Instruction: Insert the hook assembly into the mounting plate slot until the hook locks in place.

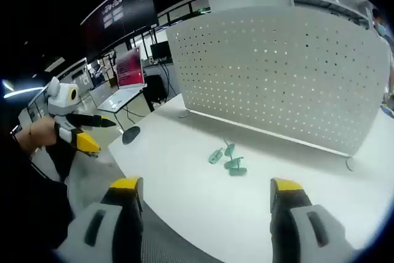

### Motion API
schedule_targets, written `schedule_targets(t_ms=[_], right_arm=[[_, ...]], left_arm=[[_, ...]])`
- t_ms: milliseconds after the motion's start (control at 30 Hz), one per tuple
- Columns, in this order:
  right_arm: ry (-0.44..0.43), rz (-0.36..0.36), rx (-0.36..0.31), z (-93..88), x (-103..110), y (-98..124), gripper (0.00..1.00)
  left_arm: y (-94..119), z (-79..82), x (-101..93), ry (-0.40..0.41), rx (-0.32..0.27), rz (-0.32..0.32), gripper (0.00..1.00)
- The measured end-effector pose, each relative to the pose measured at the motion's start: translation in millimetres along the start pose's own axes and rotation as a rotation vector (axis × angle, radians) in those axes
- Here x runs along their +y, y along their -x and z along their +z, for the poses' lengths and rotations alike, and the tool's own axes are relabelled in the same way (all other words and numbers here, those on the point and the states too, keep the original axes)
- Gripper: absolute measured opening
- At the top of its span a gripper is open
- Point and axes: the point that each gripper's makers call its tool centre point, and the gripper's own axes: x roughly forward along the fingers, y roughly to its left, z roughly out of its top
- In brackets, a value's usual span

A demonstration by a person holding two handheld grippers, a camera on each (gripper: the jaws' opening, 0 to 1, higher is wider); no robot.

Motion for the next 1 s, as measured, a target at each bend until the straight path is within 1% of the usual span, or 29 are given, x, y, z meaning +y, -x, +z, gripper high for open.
schedule_targets(t_ms=[267,367,467,600,767,1000], right_arm=[[-0.001,0.003,0.003,-1.6,1.5,-0.2,0.81],[-0.002,0.001,-0.004,-0.5,1.1,0.7,0.81],[-0.009,0.003,-0.025,3.4,0.4,1.3,0.81],[-0.015,0.002,-0.03,4.3,-0.2,1.4,0.81],[-0.025,-0.003,-0.014,0.2,-1.4,1.3,0.81],[-0.026,0.004,-0.011,-2.6,-0.4,1.2,0.81]], left_arm=[[0.6,-3.0,-1.3,0.004,0.003,-0.002,1.0],[0.6,-3.4,-1.6,0.008,0.003,-0.004,1.0],[0.7,-3.0,-1.0,0.008,0.003,-0.002,1.0],[1.1,-2.5,-0.6,0.009,0.003,0.001,1.0],[1.5,-3.1,-0.9,0.008,0.004,0.003,1.0],[1.1,-1.9,-2.8,0.005,0.003,0.002,1.0]])
